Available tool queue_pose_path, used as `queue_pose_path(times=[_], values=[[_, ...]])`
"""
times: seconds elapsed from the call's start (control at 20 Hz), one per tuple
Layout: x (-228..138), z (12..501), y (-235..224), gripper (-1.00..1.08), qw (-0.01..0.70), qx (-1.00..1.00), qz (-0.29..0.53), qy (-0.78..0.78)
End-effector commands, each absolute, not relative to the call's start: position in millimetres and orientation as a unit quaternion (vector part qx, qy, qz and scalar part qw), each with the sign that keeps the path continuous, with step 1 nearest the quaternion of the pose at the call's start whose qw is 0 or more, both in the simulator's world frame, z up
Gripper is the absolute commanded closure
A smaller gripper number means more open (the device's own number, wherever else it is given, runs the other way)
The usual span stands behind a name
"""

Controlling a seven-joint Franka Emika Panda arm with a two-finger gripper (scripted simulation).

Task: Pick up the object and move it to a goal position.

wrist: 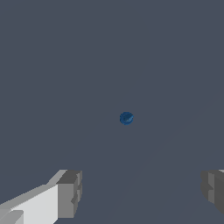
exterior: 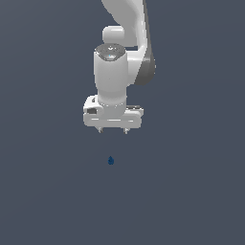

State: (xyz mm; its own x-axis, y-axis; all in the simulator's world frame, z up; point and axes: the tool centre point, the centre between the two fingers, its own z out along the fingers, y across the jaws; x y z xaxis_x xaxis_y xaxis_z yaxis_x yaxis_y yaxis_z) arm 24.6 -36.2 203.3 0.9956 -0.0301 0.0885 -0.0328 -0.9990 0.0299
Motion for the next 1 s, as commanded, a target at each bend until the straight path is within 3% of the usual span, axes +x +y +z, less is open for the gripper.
queue_pose_path(times=[0.0, 0.95], values=[[25, 203, -36, -0.92, 0.016, 0.999, 0.044, -0.016], [30, 202, -37, -0.92, 0.019, 0.999, 0.040, -0.019]])
